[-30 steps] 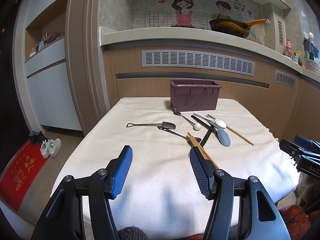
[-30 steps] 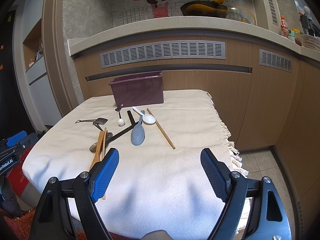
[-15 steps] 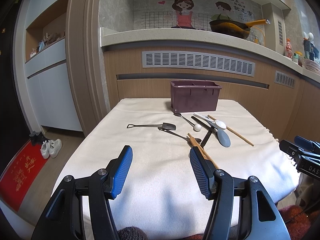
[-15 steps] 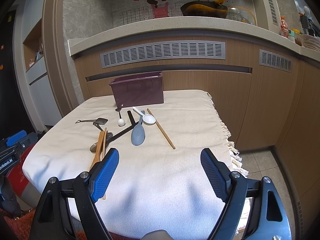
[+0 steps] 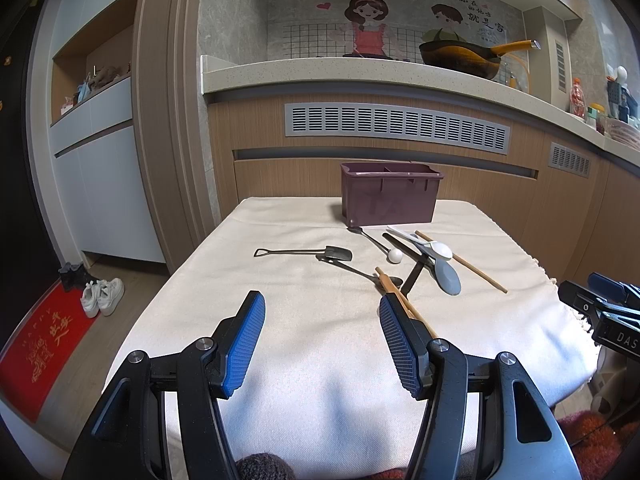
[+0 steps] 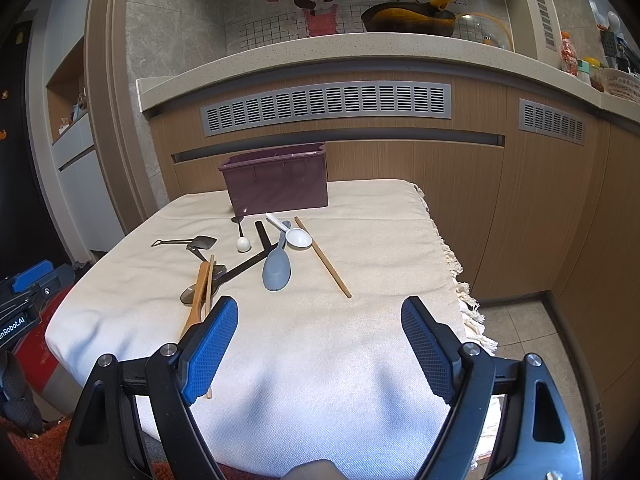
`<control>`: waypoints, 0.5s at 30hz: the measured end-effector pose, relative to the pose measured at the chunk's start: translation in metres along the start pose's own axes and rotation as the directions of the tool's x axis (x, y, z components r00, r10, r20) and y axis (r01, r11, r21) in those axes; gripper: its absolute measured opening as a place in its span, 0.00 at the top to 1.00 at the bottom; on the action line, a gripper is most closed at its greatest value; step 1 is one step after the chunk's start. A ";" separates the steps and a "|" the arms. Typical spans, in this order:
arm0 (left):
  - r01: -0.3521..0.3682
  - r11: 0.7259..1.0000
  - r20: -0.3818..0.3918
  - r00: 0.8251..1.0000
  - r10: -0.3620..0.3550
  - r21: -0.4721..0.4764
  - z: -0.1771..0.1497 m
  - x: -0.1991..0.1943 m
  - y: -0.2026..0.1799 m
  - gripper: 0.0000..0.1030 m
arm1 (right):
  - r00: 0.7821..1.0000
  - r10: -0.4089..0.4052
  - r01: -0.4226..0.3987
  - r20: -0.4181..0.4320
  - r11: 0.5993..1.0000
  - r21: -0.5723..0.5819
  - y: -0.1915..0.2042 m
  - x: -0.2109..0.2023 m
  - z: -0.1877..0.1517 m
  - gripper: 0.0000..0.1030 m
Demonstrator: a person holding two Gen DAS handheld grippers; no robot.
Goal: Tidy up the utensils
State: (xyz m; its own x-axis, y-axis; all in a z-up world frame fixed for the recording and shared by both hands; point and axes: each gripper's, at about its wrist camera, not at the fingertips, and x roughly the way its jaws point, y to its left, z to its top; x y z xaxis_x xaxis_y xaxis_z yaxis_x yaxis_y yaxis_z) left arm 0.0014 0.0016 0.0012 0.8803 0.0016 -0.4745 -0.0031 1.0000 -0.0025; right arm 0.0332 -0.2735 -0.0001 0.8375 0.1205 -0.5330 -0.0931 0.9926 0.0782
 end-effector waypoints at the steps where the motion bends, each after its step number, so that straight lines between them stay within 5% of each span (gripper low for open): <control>1: 0.000 1.000 0.000 1.000 0.000 0.000 0.000 0.000 0.000 0.41 | 1.000 0.001 -0.001 0.000 1.000 0.000 0.000 0.000 0.000 0.21; 15: 0.028 1.000 -0.028 0.999 -0.028 0.004 0.005 0.009 0.002 0.41 | 1.000 0.014 -0.014 -0.010 1.000 -0.006 0.001 0.003 0.000 0.21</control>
State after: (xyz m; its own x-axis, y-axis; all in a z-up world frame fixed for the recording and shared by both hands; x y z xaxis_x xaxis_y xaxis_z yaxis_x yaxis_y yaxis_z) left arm 0.0113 0.0038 0.0017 0.8662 -0.0263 -0.4990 0.0233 0.9997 -0.0121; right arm 0.0355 -0.2718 -0.0014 0.8308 0.1347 -0.5400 -0.1083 0.9909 0.0805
